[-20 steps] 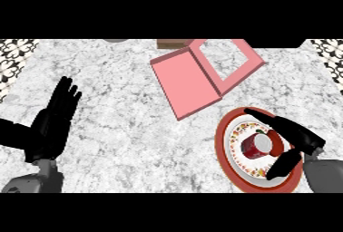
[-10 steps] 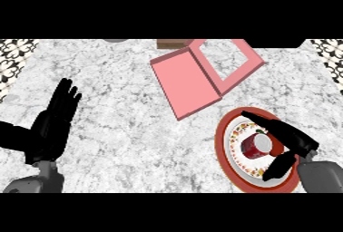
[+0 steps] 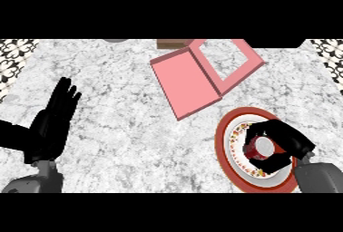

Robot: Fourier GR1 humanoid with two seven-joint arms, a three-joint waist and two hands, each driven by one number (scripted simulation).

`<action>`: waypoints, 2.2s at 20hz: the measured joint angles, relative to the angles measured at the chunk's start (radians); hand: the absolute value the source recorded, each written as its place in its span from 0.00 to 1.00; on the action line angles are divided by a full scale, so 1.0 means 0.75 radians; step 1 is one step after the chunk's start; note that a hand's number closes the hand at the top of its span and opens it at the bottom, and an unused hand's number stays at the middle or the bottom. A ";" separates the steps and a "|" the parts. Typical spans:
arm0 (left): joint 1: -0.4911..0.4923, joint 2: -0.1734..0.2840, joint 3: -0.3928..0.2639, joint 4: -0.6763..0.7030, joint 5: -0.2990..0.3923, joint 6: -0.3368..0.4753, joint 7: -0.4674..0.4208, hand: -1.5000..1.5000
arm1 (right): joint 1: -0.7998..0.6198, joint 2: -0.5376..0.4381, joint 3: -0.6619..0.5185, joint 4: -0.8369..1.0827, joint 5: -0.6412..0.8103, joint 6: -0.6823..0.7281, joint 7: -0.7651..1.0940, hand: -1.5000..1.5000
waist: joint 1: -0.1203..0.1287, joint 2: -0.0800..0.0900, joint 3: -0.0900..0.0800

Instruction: Pick the can from the plate and place it in the cardboard box

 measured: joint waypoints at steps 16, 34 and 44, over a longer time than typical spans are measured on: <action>-0.096 -0.040 -0.099 0.080 -0.009 -0.062 -0.022 0.50 | -0.481 0.411 0.684 -0.025 0.335 -0.403 0.811 1.00 | 0.201 0.011 -0.004; -0.165 -0.054 -0.108 0.152 -0.037 -0.040 -0.020 0.50 | -1.194 0.422 0.952 0.027 0.183 -0.898 1.744 1.00 | 0.199 0.005 -0.006; -0.153 -0.053 -0.080 0.150 -0.038 -0.016 -0.029 0.50 | -1.501 0.413 0.899 0.302 0.053 -0.981 1.845 1.00 | 0.143 0.011 -0.006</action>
